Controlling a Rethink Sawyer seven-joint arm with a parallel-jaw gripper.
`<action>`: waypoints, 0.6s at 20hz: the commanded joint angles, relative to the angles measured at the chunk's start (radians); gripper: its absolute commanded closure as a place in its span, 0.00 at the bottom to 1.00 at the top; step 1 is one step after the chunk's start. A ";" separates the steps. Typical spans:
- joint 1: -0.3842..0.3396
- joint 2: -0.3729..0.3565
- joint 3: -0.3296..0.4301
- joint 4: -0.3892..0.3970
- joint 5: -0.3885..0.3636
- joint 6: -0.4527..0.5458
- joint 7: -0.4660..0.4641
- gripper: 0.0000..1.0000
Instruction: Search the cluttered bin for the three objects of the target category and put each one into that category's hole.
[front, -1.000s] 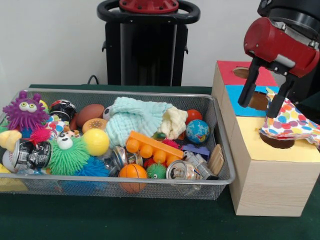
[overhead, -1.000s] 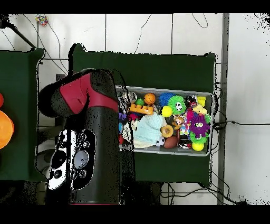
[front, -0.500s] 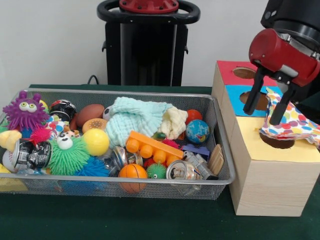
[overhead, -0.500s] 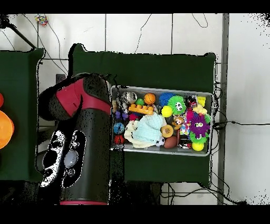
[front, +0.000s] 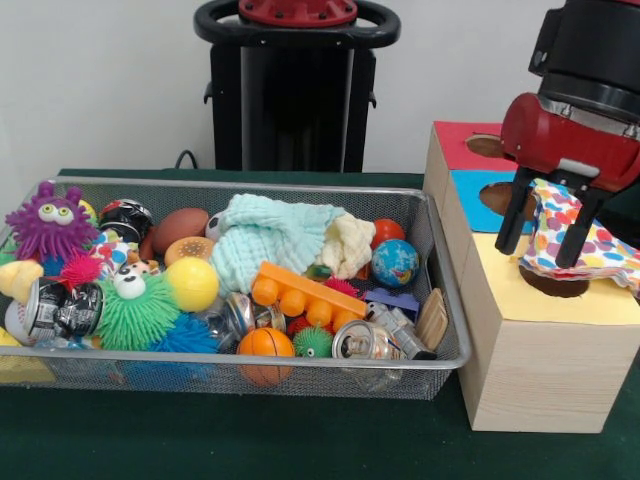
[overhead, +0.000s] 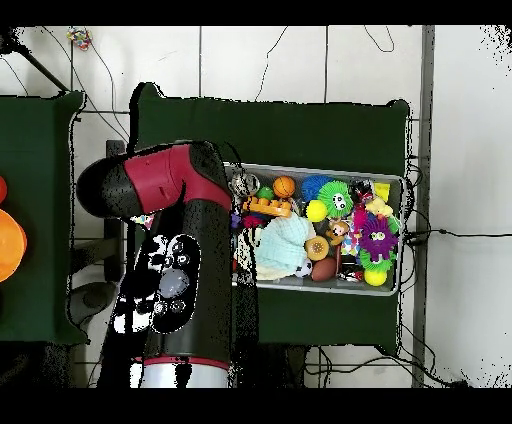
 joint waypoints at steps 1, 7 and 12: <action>-0.016 0.058 0.099 0.146 0.063 0.097 0.123 0.00; -0.016 0.069 0.101 0.131 0.080 0.101 0.096 0.00; -0.025 0.065 0.123 0.175 0.096 0.063 0.097 0.00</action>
